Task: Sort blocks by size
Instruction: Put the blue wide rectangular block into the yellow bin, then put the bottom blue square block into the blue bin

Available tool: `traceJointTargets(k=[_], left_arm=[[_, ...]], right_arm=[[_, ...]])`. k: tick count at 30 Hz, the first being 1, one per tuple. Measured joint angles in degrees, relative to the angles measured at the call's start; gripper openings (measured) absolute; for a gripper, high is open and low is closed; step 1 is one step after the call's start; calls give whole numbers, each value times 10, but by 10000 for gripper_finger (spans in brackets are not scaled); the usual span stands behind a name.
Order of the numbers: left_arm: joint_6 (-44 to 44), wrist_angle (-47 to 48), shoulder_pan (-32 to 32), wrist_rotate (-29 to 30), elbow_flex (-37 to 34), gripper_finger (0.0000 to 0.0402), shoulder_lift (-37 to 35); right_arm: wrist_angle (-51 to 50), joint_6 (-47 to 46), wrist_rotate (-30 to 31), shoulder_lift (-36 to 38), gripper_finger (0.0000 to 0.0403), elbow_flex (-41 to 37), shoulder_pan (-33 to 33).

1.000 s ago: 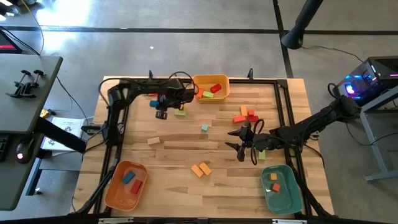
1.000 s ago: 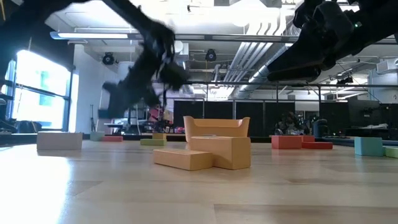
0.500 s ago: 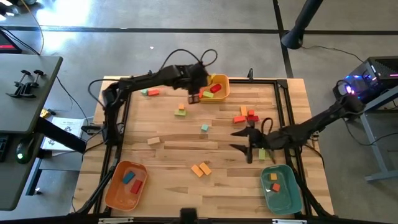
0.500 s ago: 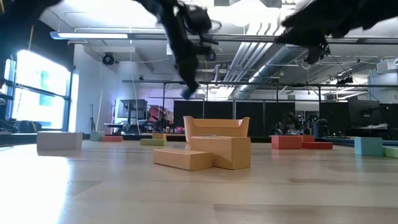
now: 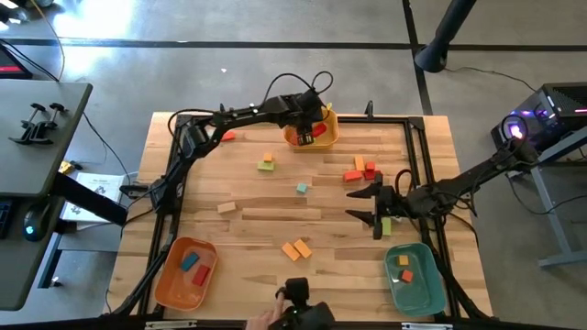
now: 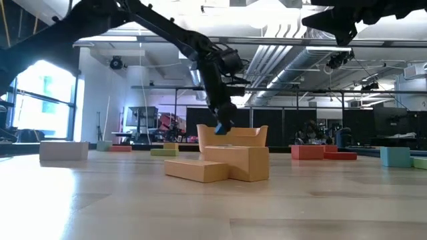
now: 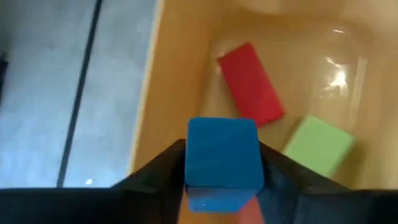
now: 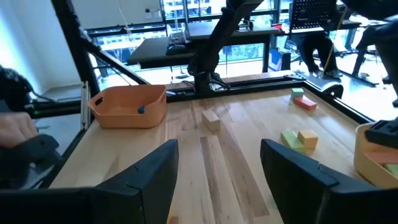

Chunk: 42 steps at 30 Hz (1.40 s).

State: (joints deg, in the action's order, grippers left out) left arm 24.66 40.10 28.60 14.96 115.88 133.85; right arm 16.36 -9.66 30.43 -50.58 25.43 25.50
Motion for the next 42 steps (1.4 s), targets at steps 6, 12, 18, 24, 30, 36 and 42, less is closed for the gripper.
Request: traceJointTargets(k=[6, 12, 18, 24, 30, 36, 42], left_arm=[[-13, 25, 7, 12, 0, 233, -6], [-81, 51, 7, -87, 0, 236, -86], [-81, 32, -18, -195, 2, 220, -201], [-38, -114, -39, -263, 1, 215, -204], [-189, -480, -50, -600, -90, 213, -154], [-186, -709, -59, -505, -137, 209, -109], [-244, -758, -68, -475, -133, 209, -95]], right_arm=[[-8, -19, 15, -2, 224, 0, 0], [-11, -6, 55, -4, 224, 0, -2], [-31, 7, 73, -8, 224, 0, -12], [-56, -6, 123, -30, 224, 0, -44], [-176, -52, 141, -66, 224, 0, -103], [-278, -115, 66, -51, 224, 0, -172], [-317, -144, -53, -29, 224, 0, -246]])
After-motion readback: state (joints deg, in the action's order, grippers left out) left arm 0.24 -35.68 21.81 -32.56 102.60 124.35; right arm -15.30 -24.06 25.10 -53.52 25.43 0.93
